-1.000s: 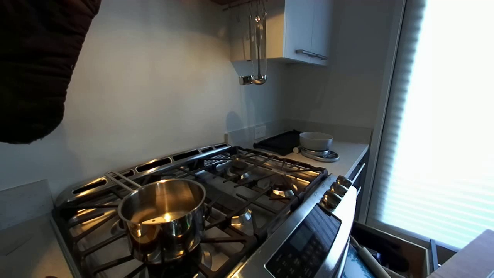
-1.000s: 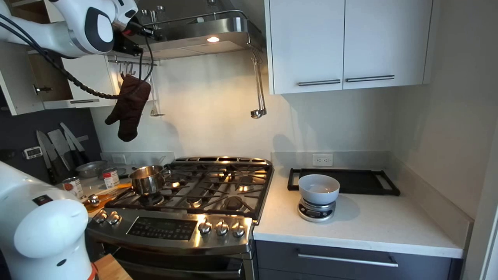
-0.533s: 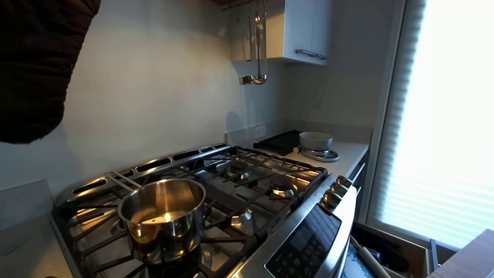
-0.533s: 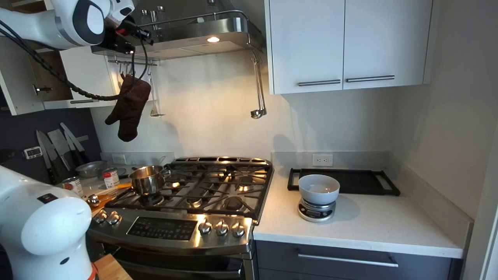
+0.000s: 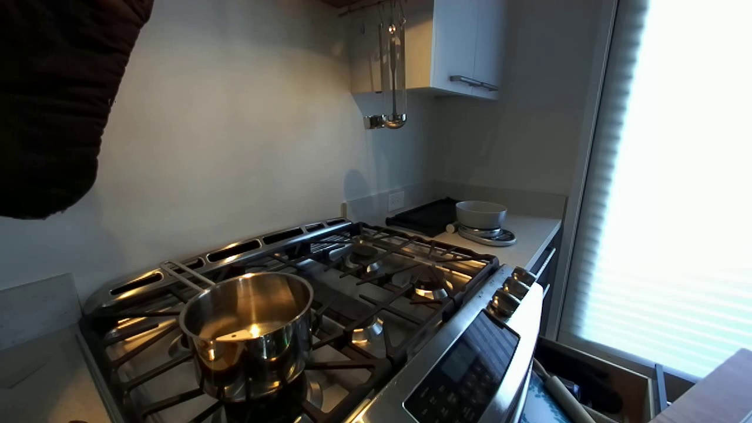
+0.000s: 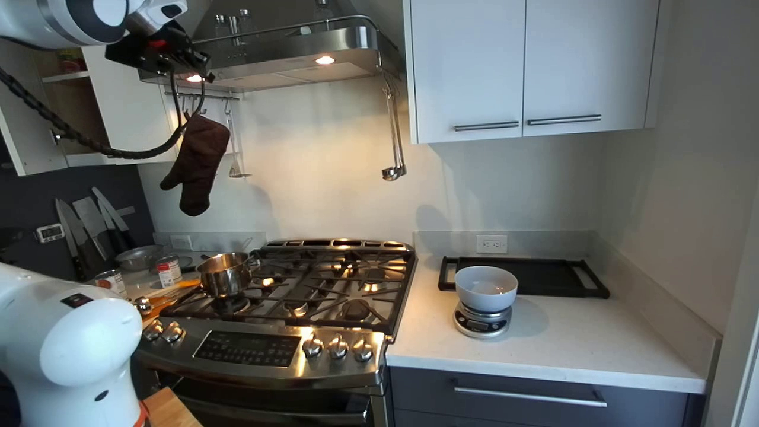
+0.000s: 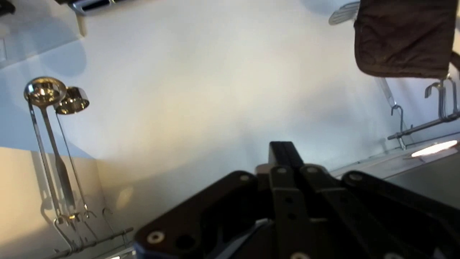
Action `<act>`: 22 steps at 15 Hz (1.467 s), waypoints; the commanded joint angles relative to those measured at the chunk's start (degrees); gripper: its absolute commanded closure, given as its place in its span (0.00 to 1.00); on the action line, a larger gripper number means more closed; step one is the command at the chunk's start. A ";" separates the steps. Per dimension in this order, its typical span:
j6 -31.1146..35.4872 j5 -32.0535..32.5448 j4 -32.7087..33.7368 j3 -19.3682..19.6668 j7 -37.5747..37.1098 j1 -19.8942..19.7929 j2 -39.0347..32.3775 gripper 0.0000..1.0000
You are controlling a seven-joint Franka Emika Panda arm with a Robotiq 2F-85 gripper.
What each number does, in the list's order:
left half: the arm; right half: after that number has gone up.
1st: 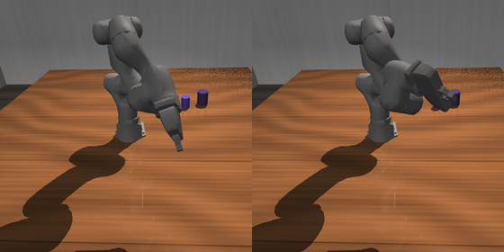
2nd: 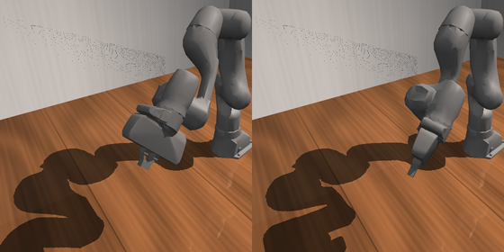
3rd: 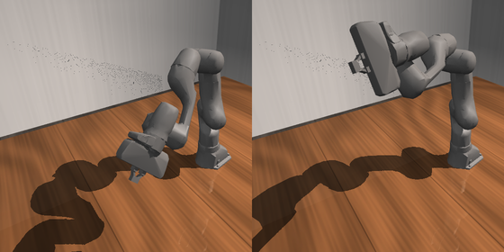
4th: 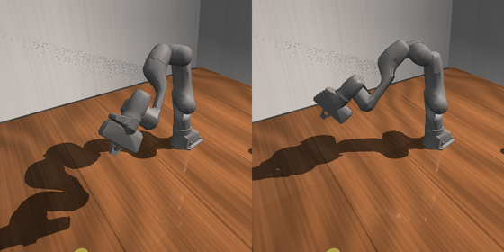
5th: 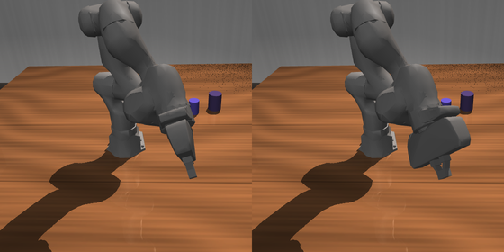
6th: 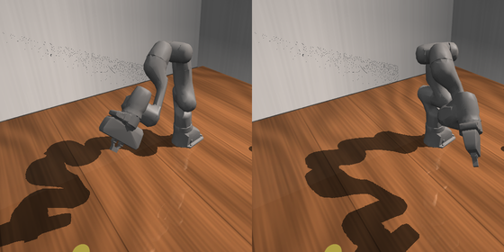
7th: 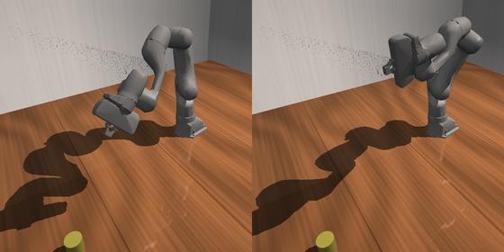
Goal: Push a button on the range hood
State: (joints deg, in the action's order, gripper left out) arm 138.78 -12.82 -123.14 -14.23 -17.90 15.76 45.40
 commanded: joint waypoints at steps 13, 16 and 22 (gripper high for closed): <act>-47.40 -7.20 12.43 3.15 3.67 -0.92 -4.00 0.00; -53.80 -7.94 14.00 2.54 3.20 -2.18 -6.18 0.00; -52.75 -7.24 12.95 1.37 4.19 -4.22 -5.26 0.00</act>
State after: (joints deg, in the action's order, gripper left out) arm 86.55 -19.26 -110.58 -12.04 -14.43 13.25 40.12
